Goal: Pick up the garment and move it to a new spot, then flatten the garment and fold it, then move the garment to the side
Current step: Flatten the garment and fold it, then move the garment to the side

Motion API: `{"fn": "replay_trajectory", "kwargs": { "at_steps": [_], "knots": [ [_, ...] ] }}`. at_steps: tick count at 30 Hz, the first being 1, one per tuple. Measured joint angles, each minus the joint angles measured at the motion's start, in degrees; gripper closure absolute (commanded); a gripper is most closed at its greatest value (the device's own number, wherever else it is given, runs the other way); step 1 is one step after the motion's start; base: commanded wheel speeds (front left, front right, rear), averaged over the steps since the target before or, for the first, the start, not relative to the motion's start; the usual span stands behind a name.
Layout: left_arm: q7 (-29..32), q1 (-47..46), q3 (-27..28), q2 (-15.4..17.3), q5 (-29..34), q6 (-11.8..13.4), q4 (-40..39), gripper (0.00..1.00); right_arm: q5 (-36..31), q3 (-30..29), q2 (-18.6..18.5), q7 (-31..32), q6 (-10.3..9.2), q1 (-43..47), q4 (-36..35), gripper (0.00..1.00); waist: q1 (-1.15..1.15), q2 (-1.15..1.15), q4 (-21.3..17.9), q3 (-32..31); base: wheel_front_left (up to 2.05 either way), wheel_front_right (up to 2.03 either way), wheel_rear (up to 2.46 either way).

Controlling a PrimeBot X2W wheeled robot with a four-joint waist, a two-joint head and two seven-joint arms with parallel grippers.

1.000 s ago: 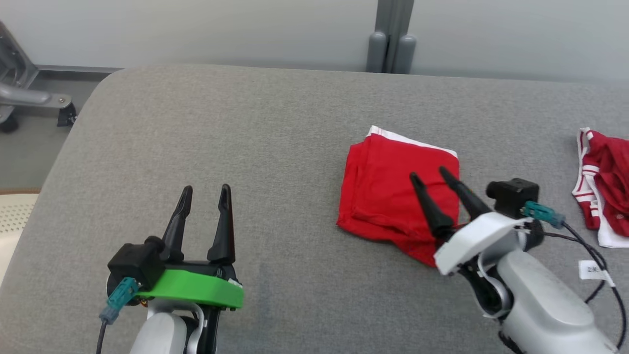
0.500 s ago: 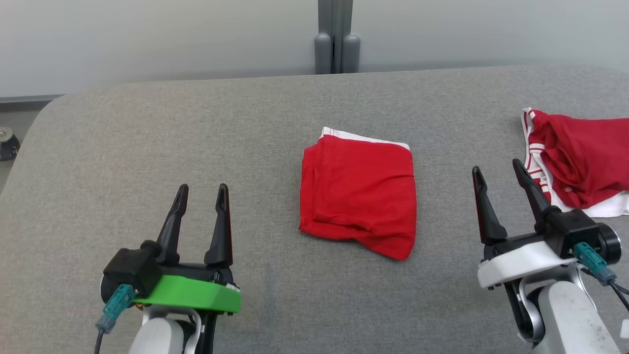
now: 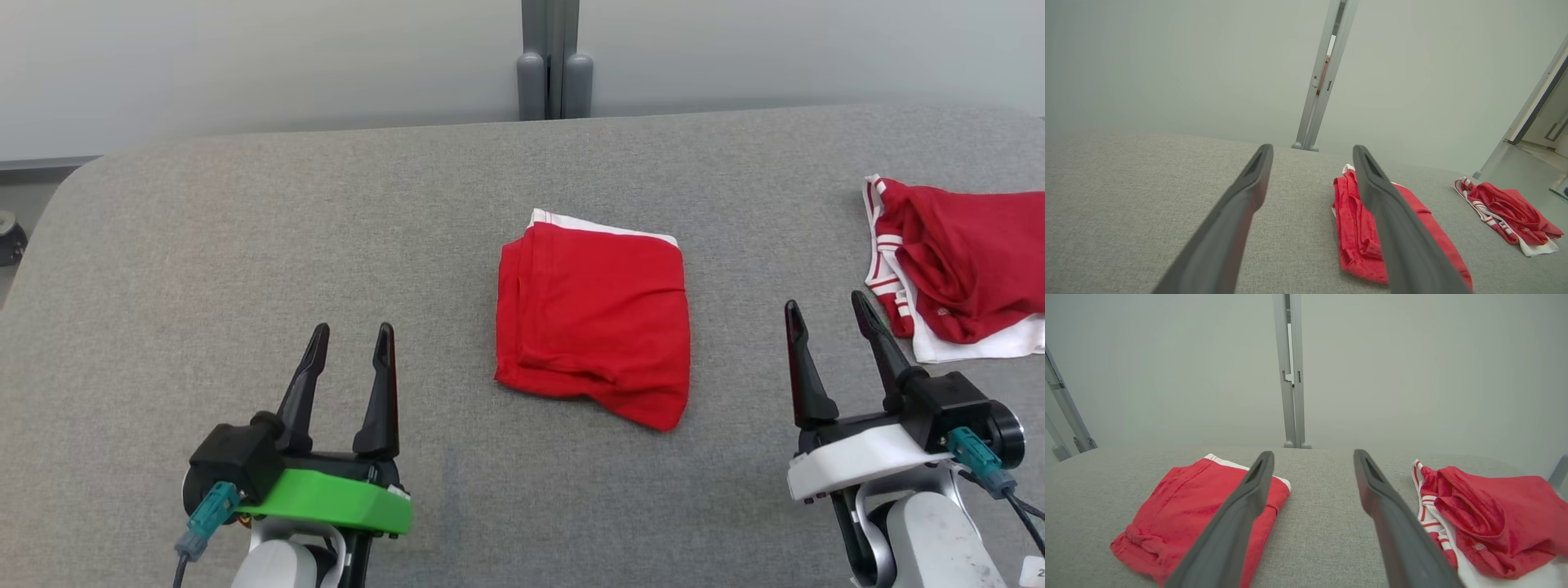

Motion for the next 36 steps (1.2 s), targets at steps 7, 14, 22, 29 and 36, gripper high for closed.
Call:
{"fn": "replay_trajectory", "kwargs": {
  "at_steps": [7, 14, 22, 29, 36],
  "knots": [
    [0.0, -0.5, -1.0, 0.0, 0.0, -0.2, 0.2, 0.00, -2.2, -0.6, 0.1, 1.2, 0.00, -2.0, 5.3, 0.00, 0.00, 0.00, 1.4, 1.5, 0.00, 0.00, 0.00],
    [0.0, -2.3, -2.9, 0.0, -0.7, -0.5, 1.1, 0.00, -0.5, 0.9, 0.2, 7.1, 0.00, -7.3, 12.0, 0.00, 0.00, 0.00, 4.3, 4.1, 0.00, 0.00, 0.00],
    [0.0, -3.8, -5.2, 0.0, -1.4, -0.5, 2.0, 0.00, 2.4, -0.8, -1.1, 12.5, -0.01, -14.0, 20.5, 0.00, 0.00, 0.00, 8.9, 6.8, 0.00, 0.00, 0.00],
    [0.0, -3.9, -6.6, 0.0, -2.0, -0.2, 2.1, 0.00, 5.3, -1.5, -1.4, 15.5, 0.00, -17.5, 26.9, 0.00, 0.00, 0.00, 12.7, 8.2, 0.00, 0.00, 0.00],
    [0.0, -3.9, -6.9, 0.0, -2.0, 0.3, 2.1, 0.00, 5.8, -0.9, -2.5, 16.5, -0.01, -20.1, 31.1, 0.00, 0.00, 0.00, 14.6, 8.8, 0.00, 0.00, 0.00]
  ]
}}
